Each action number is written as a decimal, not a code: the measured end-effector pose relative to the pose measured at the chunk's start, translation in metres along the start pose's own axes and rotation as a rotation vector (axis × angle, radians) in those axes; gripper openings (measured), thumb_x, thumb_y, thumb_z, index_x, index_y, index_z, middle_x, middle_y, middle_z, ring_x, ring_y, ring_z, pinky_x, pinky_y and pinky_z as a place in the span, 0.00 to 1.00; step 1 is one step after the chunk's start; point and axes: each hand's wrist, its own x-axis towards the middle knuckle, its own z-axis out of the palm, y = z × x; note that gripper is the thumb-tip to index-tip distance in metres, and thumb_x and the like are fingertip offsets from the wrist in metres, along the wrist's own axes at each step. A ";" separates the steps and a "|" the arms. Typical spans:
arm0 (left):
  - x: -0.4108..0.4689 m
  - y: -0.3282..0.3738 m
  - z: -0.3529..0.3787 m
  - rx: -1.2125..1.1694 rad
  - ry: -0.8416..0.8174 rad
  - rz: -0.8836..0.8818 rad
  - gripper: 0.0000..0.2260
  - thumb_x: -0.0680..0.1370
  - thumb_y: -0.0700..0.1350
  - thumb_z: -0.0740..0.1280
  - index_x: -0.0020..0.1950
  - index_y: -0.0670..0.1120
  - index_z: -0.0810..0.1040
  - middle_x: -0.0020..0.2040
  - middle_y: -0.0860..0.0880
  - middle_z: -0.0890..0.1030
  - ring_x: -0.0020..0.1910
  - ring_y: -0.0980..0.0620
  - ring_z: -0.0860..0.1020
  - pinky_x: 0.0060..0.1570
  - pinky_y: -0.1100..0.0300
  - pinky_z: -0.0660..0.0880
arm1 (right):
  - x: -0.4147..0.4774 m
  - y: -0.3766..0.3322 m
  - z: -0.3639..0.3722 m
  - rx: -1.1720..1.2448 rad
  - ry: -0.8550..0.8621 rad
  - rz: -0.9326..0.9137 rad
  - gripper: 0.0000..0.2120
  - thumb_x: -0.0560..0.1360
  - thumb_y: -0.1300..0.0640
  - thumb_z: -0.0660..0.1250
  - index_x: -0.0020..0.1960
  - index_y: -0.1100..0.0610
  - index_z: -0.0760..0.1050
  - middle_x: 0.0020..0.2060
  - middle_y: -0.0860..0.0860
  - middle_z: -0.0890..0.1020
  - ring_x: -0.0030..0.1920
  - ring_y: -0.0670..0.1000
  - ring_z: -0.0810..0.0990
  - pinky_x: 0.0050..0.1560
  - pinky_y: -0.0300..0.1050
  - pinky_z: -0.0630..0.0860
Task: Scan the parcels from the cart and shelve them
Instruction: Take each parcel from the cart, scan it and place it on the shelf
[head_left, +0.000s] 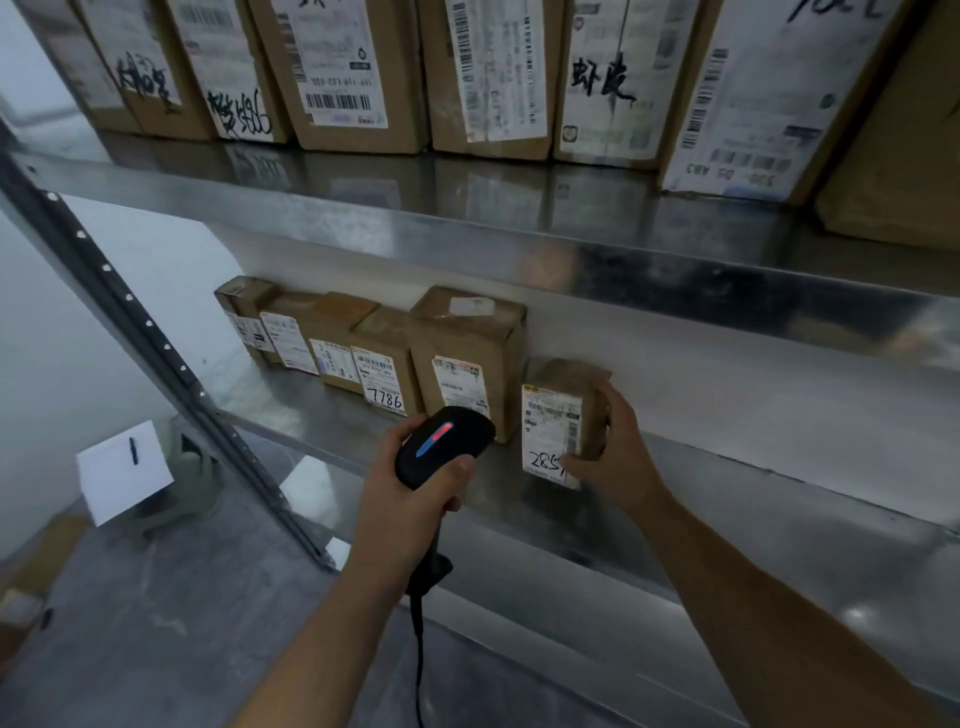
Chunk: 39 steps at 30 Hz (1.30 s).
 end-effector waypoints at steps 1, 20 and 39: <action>0.006 -0.002 0.003 0.007 0.010 0.001 0.25 0.66 0.49 0.75 0.62 0.56 0.76 0.54 0.41 0.82 0.40 0.47 0.82 0.37 0.61 0.79 | 0.006 0.004 0.003 -0.013 -0.001 -0.009 0.51 0.63 0.67 0.81 0.76 0.46 0.56 0.76 0.53 0.62 0.75 0.56 0.64 0.69 0.65 0.71; 0.047 -0.002 0.026 0.009 0.068 0.020 0.22 0.69 0.46 0.77 0.60 0.56 0.77 0.53 0.43 0.83 0.41 0.48 0.83 0.37 0.60 0.80 | 0.033 0.030 0.024 0.035 -0.006 -0.005 0.44 0.70 0.60 0.79 0.72 0.34 0.57 0.71 0.41 0.64 0.72 0.45 0.64 0.73 0.58 0.68; 0.047 0.007 0.030 0.005 -0.132 0.026 0.25 0.66 0.51 0.77 0.62 0.57 0.77 0.56 0.46 0.82 0.45 0.44 0.83 0.43 0.54 0.80 | 0.003 0.001 0.001 -0.168 0.019 0.022 0.42 0.74 0.52 0.77 0.79 0.43 0.54 0.78 0.45 0.59 0.77 0.46 0.57 0.76 0.43 0.57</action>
